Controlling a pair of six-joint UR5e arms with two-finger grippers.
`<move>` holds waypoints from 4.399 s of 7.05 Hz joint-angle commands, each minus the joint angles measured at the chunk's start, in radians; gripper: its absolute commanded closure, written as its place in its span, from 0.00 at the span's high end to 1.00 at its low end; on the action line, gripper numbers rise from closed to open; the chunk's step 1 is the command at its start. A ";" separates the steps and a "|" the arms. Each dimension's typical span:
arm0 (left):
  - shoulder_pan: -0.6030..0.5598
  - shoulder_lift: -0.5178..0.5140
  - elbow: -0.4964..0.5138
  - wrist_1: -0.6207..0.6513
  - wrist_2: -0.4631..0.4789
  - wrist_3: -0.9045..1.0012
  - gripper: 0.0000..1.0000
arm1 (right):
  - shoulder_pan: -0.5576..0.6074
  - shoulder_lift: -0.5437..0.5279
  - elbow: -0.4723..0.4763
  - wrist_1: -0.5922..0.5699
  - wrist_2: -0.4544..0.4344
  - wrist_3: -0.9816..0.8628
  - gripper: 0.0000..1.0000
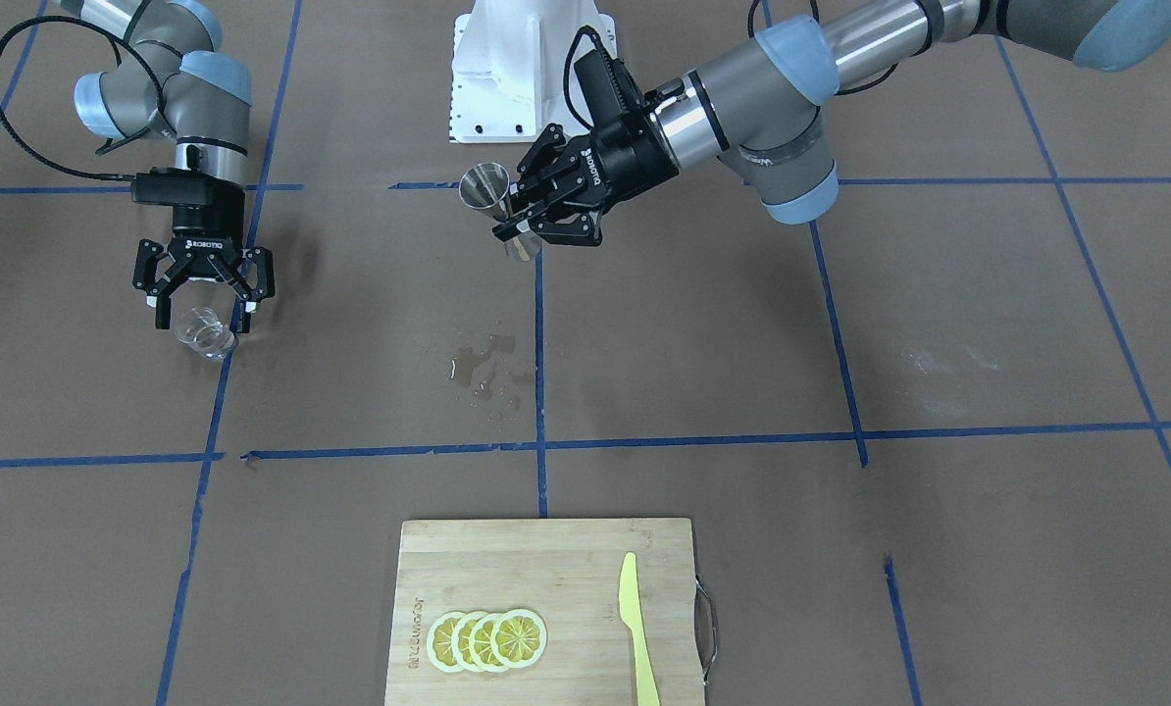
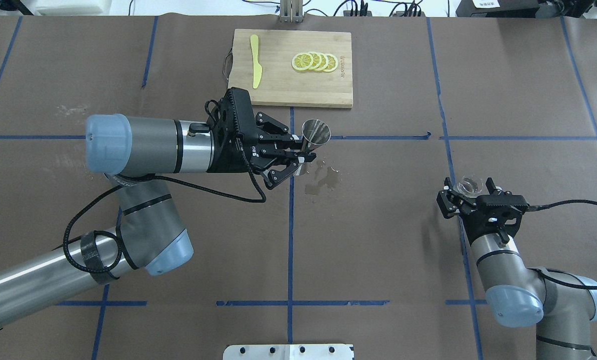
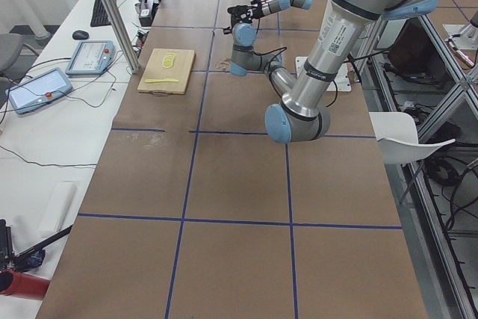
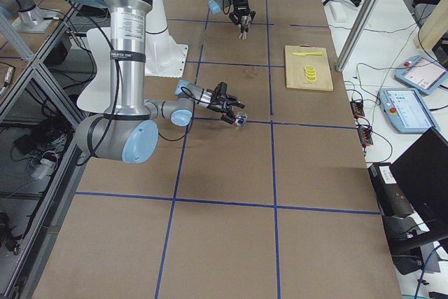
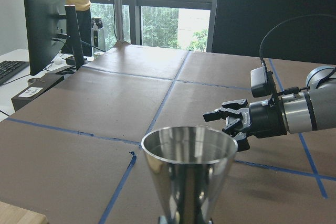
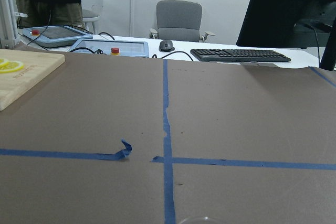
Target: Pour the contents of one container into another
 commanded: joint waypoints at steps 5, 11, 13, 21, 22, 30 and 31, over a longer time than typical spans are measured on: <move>0.000 0.017 -0.011 -0.012 0.002 0.000 0.00 | -0.001 0.007 -0.058 0.009 -0.015 0.006 0.83; 0.000 0.017 -0.014 -0.012 0.000 0.000 0.00 | -0.003 0.009 -0.056 0.010 -0.013 0.008 0.51; 0.000 0.017 -0.022 -0.012 0.000 0.000 0.00 | -0.003 0.007 -0.055 0.012 -0.015 0.003 0.00; 0.000 0.017 -0.035 -0.012 0.000 -0.006 0.00 | 0.034 0.020 0.042 0.474 0.005 -0.375 0.00; 0.000 0.017 -0.035 -0.012 0.002 -0.006 0.00 | 0.051 0.021 0.042 0.475 0.010 -0.383 0.00; 0.000 0.031 -0.051 -0.012 0.000 -0.005 0.00 | 0.126 0.020 0.056 0.540 0.120 -0.580 0.00; 0.000 0.032 -0.057 -0.012 0.000 -0.006 0.00 | 0.138 0.023 0.056 0.537 0.174 -0.580 0.00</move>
